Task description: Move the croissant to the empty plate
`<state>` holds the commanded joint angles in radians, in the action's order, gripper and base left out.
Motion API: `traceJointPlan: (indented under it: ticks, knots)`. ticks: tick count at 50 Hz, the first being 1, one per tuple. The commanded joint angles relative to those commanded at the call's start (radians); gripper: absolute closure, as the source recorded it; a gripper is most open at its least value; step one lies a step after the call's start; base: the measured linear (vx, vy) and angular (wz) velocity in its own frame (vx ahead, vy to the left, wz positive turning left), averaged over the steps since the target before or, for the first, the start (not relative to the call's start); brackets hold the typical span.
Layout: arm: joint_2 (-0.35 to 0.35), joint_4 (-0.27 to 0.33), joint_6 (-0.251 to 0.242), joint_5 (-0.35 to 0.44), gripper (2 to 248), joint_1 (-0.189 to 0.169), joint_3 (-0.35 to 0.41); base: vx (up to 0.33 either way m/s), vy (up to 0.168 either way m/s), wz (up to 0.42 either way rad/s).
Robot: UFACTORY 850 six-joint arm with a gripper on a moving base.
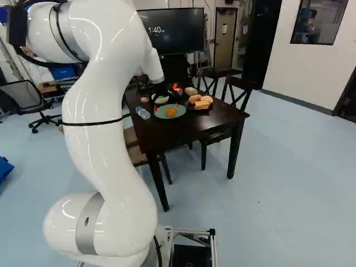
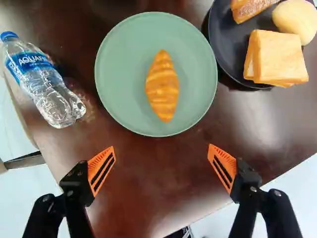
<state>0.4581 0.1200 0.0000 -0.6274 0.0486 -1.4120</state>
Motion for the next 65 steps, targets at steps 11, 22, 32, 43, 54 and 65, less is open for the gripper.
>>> traceJointPlan:
  ticks: [11,22,32,43,54,65]
  knots:
    - [-0.047,0.0,0.0,0.0,3,0.002,0.062,0.0,0.0,0.0]
    - [-0.093,0.0,0.0,0.002,3,0.003,0.123,0.0,0.0,0.0]
    - [-0.136,0.0,0.0,0.011,3,0.005,0.177,0.0,0.0,0.0]
    - [-0.184,0.0,0.0,0.044,3,0.007,0.237,0.0,0.0,0.0]
    - [-0.234,0.0,0.0,0.092,3,0.009,0.296,0.0,0.0,0.0]
    - [-0.285,0.0,0.0,0.142,3,0.011,0.355,0.0,0.0,0.0]
